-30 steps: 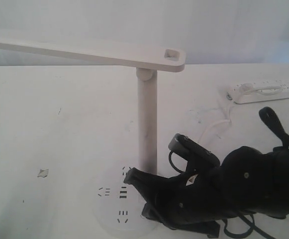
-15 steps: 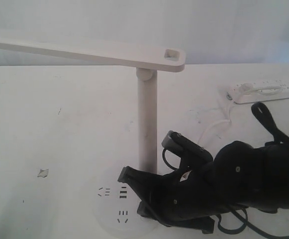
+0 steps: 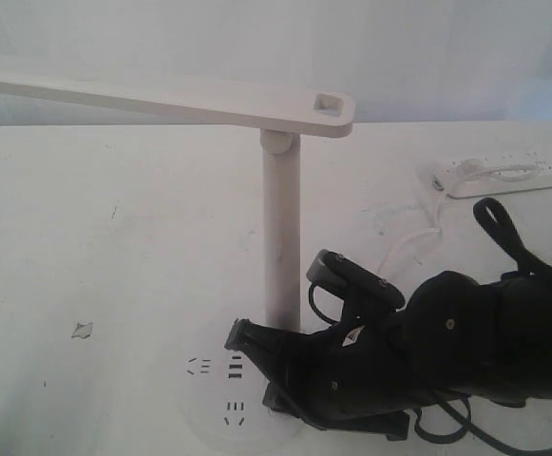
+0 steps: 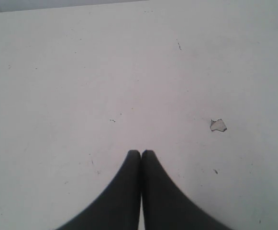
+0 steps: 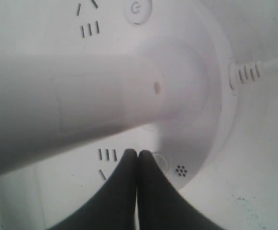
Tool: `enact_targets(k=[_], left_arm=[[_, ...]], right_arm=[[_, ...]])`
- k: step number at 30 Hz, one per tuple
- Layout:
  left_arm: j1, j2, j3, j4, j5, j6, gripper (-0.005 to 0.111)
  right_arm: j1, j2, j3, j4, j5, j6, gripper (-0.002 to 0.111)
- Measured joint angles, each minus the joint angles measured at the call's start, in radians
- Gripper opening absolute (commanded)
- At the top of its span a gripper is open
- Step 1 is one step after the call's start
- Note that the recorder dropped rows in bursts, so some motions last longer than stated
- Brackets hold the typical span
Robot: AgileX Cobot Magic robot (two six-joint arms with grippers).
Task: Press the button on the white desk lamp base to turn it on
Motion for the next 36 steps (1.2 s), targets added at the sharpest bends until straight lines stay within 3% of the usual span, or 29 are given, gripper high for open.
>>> enact_targets(k=[20, 36], left_arm=[[0.0, 0.0, 0.0, 0.0, 0.0, 0.0, 0.0], [0.0, 0.0, 0.0, 0.0, 0.0, 0.0, 0.0]], right_arm=[[0.0, 0.035, -0.011, 0.004, -0.009, -0.015, 0.0], [0.0, -0.288, -0.011, -0.113, 0.07, -0.039, 0.0]])
